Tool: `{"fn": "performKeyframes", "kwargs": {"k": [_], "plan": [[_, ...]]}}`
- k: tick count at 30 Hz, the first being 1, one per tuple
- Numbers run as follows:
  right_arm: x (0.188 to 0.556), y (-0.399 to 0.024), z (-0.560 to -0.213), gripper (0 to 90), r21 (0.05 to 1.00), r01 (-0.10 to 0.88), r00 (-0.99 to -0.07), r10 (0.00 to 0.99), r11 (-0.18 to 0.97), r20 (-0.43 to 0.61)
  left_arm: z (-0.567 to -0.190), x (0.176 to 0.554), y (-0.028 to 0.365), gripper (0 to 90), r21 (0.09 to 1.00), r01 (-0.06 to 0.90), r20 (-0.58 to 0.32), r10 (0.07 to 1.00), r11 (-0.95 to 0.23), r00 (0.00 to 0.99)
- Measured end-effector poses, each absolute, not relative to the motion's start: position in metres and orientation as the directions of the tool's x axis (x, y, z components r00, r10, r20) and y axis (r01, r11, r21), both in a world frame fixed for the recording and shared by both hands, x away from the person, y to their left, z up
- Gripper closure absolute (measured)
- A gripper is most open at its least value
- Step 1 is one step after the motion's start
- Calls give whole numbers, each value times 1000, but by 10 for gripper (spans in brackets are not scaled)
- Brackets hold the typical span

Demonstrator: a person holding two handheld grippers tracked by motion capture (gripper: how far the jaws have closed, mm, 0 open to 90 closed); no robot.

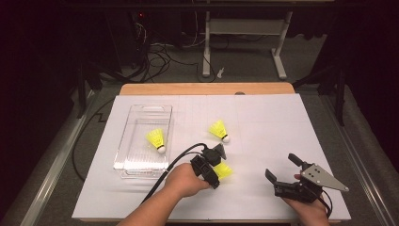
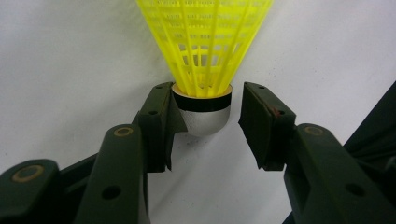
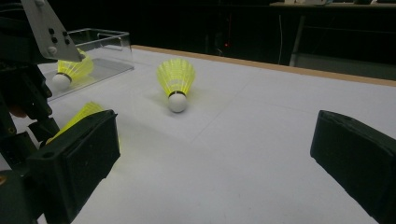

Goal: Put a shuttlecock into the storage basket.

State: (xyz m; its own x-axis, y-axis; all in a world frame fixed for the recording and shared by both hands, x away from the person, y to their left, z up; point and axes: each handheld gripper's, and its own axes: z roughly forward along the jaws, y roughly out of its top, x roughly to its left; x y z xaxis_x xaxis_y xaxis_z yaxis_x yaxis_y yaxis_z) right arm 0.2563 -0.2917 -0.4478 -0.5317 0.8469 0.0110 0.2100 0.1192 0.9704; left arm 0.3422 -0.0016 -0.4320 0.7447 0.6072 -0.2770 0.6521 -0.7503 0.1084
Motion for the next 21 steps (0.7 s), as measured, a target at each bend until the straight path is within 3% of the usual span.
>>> {"fn": "performKeyframes", "kwargs": {"k": [5,21], "plan": [[256,-292,-448,19,970,210,-532,847,119,12,-432,343,-1,633,109,647,-267,605,-755,750],[257,-292,-448,19,970,211,-530,848,117,13,-427,342,0,645,116,648,-254,608,-753,752]]}}
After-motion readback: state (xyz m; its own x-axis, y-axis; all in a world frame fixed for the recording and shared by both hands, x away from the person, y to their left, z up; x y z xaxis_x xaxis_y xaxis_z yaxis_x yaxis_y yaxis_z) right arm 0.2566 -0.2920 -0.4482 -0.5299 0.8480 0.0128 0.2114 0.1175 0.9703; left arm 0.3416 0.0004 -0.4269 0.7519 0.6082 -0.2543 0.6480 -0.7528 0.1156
